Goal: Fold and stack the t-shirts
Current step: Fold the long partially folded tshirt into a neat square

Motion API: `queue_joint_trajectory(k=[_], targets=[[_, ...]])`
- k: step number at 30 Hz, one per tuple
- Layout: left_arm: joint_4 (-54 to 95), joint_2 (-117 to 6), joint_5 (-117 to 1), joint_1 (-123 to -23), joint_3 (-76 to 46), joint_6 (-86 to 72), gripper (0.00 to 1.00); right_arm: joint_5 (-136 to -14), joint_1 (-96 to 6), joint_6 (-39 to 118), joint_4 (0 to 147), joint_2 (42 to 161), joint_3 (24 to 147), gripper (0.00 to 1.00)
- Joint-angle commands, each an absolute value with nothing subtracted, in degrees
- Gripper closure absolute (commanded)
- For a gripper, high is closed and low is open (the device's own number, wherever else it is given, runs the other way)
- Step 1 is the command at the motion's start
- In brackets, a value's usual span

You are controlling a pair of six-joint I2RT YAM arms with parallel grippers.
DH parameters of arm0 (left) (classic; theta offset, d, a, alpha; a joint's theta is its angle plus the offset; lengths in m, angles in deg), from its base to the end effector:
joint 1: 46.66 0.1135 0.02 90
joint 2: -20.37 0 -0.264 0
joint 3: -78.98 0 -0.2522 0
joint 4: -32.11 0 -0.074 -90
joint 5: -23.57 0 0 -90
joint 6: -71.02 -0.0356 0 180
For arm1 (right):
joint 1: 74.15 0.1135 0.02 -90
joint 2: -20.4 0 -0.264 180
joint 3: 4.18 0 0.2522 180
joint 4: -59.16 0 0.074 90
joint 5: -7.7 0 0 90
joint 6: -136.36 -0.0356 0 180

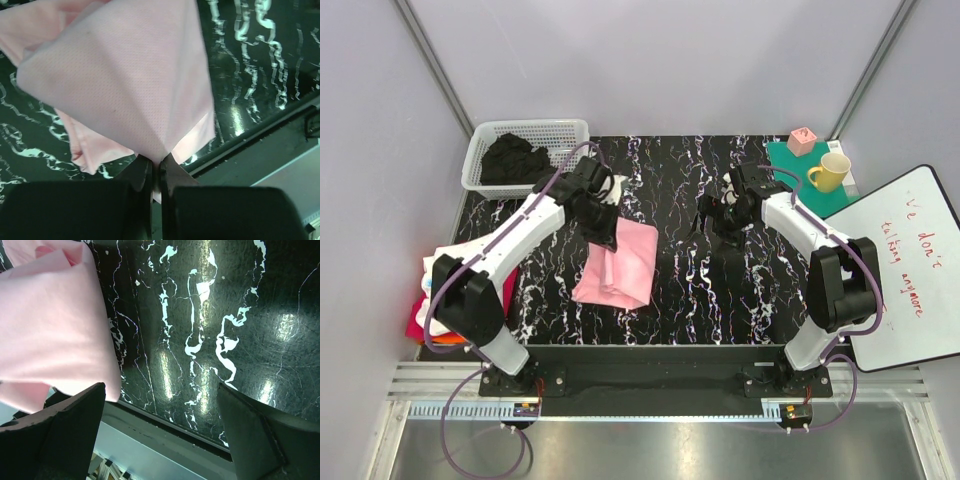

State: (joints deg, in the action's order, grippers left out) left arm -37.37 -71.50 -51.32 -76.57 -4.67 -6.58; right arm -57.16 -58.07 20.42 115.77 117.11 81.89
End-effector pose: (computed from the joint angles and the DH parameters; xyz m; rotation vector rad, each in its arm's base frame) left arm 0.2778 -0.1705 0.2988 0.5030 2.7299 -0.5652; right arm 0.3223 0.1086 0.2312 0.1164 2.8237 0.7913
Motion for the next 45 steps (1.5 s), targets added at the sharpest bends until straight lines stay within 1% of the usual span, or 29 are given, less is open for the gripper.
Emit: queue_joint_trajectory(k=[1,6,10,11,12,13,15,16,18,19,21,23,24,26,27,28,33,34,36,37,42,44,45], targets=[[-37.99,-72.79,-51.14,-70.93,-8.67,-9.83,1.0,-55.58,-57.98,21.04,114.4,117.26,81.83,0.0],[-35.26,-74.46,-48.86,-64.78,-14.65,-8.79,1.0,-55.23,-57.98,20.78,114.31,117.26,81.65,0.0],[-34.3,-77.53,-50.26,-63.01,-14.93,-7.73,1.0,-55.14,-57.98,20.69,114.14,117.43,81.39,0.0],[-33.69,-77.97,-51.05,-62.83,-14.84,-7.56,0.98,-55.14,-57.98,20.69,114.14,117.52,81.39,0.0],[-33.59,-78.85,-51.84,-62.75,-14.31,-7.21,0.75,-55.06,-57.98,20.61,114.05,117.7,81.39,0.0],[-33.59,-79.38,-53.24,-62.74,-13.87,-7.2,0.54,-54.79,-57.98,20.6,114.05,117.87,81.39,0.0],[-33.94,-80.52,-54.48,-62.66,-12.56,-6.86,0.26,-54.62,-57.98,20.52,113.96,117.96,81.39,0.0],[-34.12,-80.44,-56.31,-62.66,-12.03,-6.33,0.19,-54.44,-57.98,20.52,113.96,118.14,81.47,0.0],[-34.21,-78.43,-57.2,-62.66,-11.15,-5.63,0.11,-54.35,-57.98,20.34,113.79,118.05,81.39,0.0],[-34.03,-77.2,-57.99,-62.66,-11.06,-5.27,0.01,-54.35,-57.98,20.34,113.79,117.79,81.3,0.0],[-33.42,-72.81,-57.04,-62.66,-11.32,-4.75,0.01,-54.44,-57.98,20.17,113.61,117.7,80.86,0.0],[-32.37,-68.16,-53.44,-62.74,-12.54,-4.39,0.01,-54.44,-57.98,19.9,113.52,117.79,80.51,0.0],[-32.1,-66.65,-52.12,-63.01,-12.9,-4.22,0.03,-54.35,-57.98,19.81,113.17,117.87,80.16,0.0],[-31.57,-63.49,-47.99,-63.88,-14.21,-4.39,0.43,-54.0,-57.98,19.64,113.0,118.14,79.98,0.0],[-31.4,-62.87,-47.11,-64.15,-14.83,-4.13,0.79,-53.91,-58.07,19.73,112.91,118.49,79.89,0.0],[-31.4,-62.42,-45.1,-64.5,-15.36,-3.87,1.0,-53.83,-57.98,19.81,112.82,118.66,79.98,0.0],[-30.43,-63.21,-36.22,-67.4,-20.28,-3.87,1.0,-53.39,-57.98,19.99,112.64,120.24,80.77,0.0],[-28.69,-63.56,-30.81,-67.4,-21.68,-3.52,1.0,-53.13,-57.98,19.99,112.64,120.34,80.77,0.0],[-25.8,-65.14,-26.9,-67.49,-25.11,-2.29,1.0,-53.12,-57.98,19.9,112.56,120.6,80.95,0.0],[-24.99,-65.75,-21.75,-67.4,-27.12,-2.19,1.0,-53.04,-57.89,19.9,112.64,120.69,80.95,0.0],[-21.03,-69.09,-9.42,-66.35,-29.43,-1.93,1.0,-53.12,-57.89,19.9,112.56,120.34,80.77,0.0],[-20.94,-71.11,-8.43,-65.82,-30.48,-2.1,1.0,-53.12,-57.98,19.81,112.56,120.07,80.51,0.0],[-21.02,-71.38,-10.6,-65.73,-30.83,-2.02,1.0,-53.12,-57.98,19.73,112.47,119.99,80.42,0.0]])
